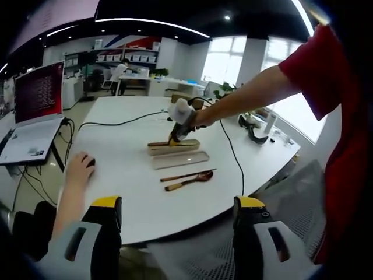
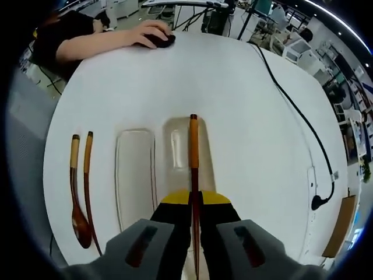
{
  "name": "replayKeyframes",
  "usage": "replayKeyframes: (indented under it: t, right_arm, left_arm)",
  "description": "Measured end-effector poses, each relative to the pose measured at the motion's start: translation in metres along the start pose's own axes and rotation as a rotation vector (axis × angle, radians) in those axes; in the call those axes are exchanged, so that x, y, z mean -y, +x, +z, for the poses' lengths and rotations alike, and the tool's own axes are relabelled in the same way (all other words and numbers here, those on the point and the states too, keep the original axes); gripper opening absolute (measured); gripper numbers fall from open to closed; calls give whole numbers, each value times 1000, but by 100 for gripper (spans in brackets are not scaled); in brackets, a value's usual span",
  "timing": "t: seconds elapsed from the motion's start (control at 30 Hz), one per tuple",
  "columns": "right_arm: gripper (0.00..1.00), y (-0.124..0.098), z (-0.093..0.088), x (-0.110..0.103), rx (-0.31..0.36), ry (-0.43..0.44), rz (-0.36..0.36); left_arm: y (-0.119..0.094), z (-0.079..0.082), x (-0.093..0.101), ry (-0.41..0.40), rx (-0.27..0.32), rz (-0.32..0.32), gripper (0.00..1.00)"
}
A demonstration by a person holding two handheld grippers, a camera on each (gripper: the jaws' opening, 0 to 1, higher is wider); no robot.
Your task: Arrange the utensils inside the cutlery case until each visible utensil rests in its matching compartment.
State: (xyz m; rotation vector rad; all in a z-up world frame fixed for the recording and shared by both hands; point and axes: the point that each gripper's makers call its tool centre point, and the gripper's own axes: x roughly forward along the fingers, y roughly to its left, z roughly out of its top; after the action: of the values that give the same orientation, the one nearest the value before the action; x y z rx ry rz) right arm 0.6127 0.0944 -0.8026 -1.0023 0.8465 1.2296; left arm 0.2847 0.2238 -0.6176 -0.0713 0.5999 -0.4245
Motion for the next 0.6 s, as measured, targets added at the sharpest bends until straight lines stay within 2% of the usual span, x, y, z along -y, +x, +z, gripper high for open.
replayKeyframes:
  t: [0.13, 0.2, 0.27, 0.37, 0.43, 0.47, 0.6]
  right_arm:
    - [1, 3, -6, 4, -14, 25, -1]
    - [1, 2, -12, 4, -49, 56, -8]
    - [1, 1, -10, 1, -30, 85, 4]
    - [1, -2, -8, 1, -20, 84, -13]
    - [5, -6, -6, -1, -10, 109, -14]
    - [8, -10, -5, -1, -6, 114, -25]
    - [7, -27, -3, 5, -2, 121, -60]
  left_arm:
    - [1, -1, -1, 5, -9, 2, 80]
    - [0, 0, -2, 2, -4, 5, 80]
    - [-1, 1, -2, -4, 4, 5, 80]
    - [-1, 0, -2, 0, 0, 4, 80]
    - [-1, 1, -3, 5, 3, 3, 80]
    - [-1, 2, -2, 4, 5, 2, 80]
    - [-2, 10, -1, 14, 32, -6, 80]
